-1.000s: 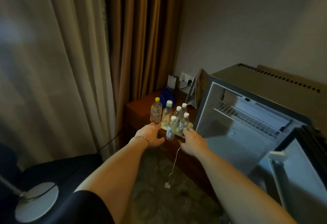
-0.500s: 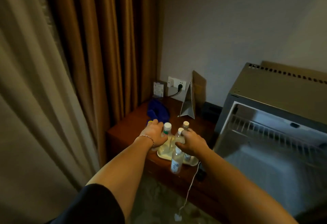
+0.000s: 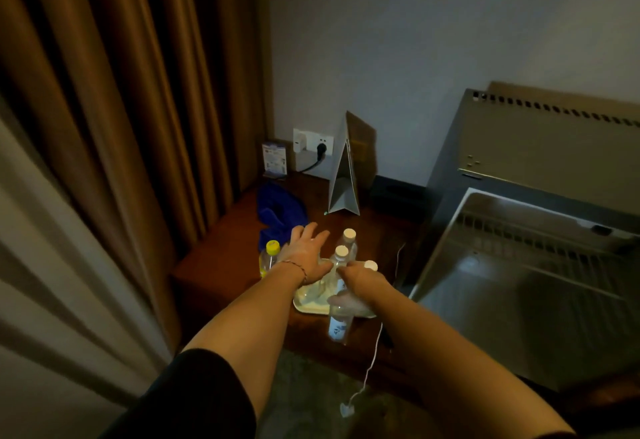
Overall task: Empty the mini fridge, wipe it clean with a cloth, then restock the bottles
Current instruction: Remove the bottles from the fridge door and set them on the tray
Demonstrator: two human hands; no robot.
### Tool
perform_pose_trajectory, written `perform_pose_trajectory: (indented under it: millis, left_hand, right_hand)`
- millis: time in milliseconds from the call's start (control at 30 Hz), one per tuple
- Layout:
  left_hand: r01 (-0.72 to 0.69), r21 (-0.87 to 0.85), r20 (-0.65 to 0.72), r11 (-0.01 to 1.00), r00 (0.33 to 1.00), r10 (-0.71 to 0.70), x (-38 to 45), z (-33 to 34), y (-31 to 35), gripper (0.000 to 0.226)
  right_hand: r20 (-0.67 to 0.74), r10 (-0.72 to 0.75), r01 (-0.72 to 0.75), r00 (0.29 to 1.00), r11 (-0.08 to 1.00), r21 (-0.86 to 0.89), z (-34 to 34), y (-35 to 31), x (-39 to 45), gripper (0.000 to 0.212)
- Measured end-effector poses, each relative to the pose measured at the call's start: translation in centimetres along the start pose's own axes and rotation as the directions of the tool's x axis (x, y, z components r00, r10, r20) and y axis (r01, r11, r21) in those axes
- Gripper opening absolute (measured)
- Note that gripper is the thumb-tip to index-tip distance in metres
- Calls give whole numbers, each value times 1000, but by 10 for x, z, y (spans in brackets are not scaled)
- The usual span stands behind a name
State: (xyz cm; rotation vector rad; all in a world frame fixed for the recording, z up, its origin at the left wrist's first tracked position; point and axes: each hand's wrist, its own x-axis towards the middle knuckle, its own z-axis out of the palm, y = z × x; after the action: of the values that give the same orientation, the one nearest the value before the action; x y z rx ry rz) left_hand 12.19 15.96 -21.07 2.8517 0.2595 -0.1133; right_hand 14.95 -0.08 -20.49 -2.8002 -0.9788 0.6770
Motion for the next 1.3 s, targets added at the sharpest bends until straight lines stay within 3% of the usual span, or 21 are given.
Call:
perform_pose_trajectory:
  millis: [200, 433, 600, 733, 833, 1067, 1200, 1300]
  left_hand:
    - [-53, 45, -8, 998, 999, 54, 17, 15, -4, 68]
    - [-4, 28, 51, 1000, 999, 2, 27, 32, -13, 49]
    - [-9, 18, 74, 1000, 997, 7, 28, 30, -16, 37]
    - [4, -13, 61, 1000, 998, -3, 16, 23, -13, 35]
    - [16, -25, 48, 1000, 999, -15, -3, 17, -4, 33]
    - [39, -25, 52, 999, 998, -38, -70, 10, 42, 33]
    - [93, 1, 71, 996, 993, -93, -126, 19, 77, 34]
    - [118, -7, 93, 993, 989, -117, -167, 25, 110, 35]
  right_hand:
    - [5, -6, 6, 1000, 999, 33, 7, 4, 13, 59]
    - [48, 47, -48, 998, 998, 33, 21, 4, 24, 42]
    - [56, 147, -154, 987, 978, 143, 23, 5, 25, 38]
    - [33, 136, -140, 990, 980, 139, 14, 6, 16, 41]
    - [31, 181, -183, 983, 951, 250, 5, 2, -3, 43]
    - [-111, 60, -33, 992, 972, 234, 1, 20, -73, 39]
    - [-77, -61, 78, 995, 965, 250, 7, 33, -130, 29]
    - [-171, -44, 81, 984, 973, 218, 17, 52, -180, 30]
